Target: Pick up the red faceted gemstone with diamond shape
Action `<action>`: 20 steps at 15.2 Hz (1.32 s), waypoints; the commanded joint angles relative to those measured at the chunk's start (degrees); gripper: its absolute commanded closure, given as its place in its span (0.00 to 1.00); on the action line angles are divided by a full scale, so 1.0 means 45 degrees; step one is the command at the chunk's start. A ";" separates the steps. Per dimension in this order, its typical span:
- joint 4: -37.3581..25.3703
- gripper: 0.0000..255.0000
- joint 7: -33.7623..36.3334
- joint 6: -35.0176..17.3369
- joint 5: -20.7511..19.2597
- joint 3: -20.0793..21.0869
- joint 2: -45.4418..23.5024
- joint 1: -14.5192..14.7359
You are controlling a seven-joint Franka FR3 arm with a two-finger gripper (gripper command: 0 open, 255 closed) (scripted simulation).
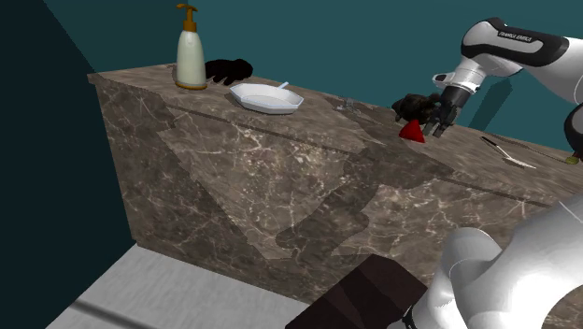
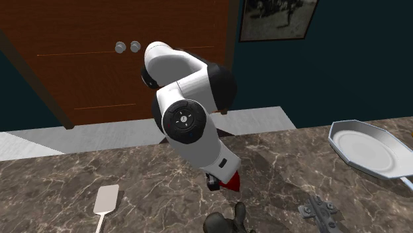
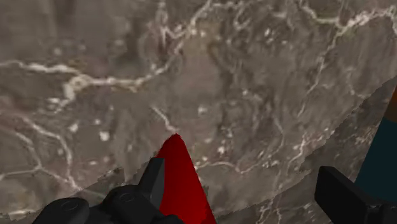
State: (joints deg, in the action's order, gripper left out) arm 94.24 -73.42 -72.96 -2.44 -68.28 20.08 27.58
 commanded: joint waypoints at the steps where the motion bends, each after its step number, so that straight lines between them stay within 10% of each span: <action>1: 0.0482 0.00 -0.0003 -0.0365 -0.0084 0.0109 0.0137 -0.0117; 4: 0.0609 0.00 0.0002 -0.0463 -0.0115 0.0143 0.0177 -0.0157; 5: 0.0614 1.00 0.0009 -0.0455 -0.0126 0.0167 0.0195 -0.0177; 20: -0.0785 1.00 -0.0094 0.0584 0.0251 -0.0379 -0.0318 0.0369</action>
State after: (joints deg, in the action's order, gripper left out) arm 91.70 -73.89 -71.09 -1.65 -69.68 19.03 28.84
